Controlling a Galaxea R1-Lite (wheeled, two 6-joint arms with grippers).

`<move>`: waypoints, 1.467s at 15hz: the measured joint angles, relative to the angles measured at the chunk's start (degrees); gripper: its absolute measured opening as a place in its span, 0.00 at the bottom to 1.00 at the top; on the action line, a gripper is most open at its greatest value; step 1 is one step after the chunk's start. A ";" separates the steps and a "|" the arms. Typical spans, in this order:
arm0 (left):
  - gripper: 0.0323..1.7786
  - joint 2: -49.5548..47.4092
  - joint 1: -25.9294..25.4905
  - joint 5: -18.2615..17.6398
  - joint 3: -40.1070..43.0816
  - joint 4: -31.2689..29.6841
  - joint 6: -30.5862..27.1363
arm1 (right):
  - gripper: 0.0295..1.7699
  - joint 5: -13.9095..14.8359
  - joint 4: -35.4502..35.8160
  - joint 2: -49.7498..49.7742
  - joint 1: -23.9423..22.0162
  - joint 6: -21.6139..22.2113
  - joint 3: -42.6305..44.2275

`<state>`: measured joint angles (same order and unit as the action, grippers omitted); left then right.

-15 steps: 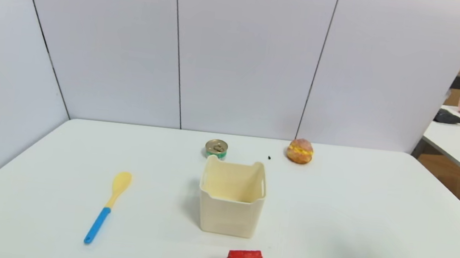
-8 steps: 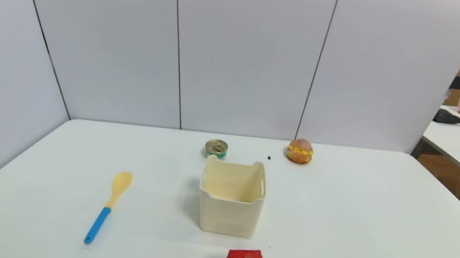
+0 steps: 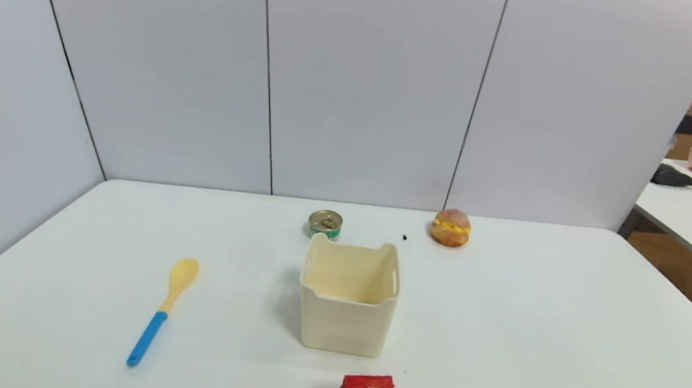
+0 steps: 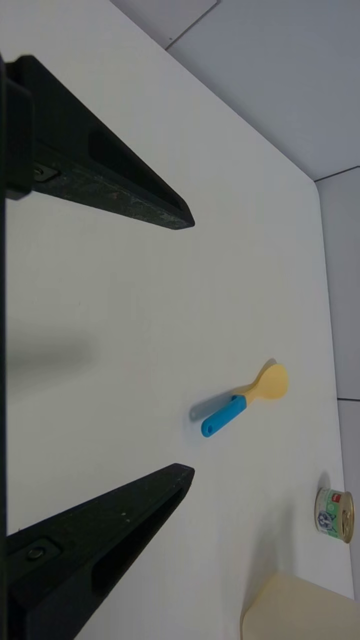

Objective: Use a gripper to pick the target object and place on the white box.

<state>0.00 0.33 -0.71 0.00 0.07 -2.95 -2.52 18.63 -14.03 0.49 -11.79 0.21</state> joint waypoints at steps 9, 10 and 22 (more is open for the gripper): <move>0.95 0.00 0.02 0.00 0.00 0.02 -0.02 | 0.96 -0.26 -18.03 12.65 -0.24 1.32 -0.21; 0.95 0.00 0.02 0.02 0.00 0.02 -0.02 | 0.96 -0.11 -18.12 13.18 -0.24 2.51 -0.21; 0.95 0.00 0.02 0.00 0.00 0.02 -0.02 | 0.96 0.49 -18.30 14.08 -0.24 8.33 -0.18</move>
<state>0.00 0.35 -0.71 0.00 0.10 -2.97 -2.04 0.33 0.05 0.24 -3.46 0.02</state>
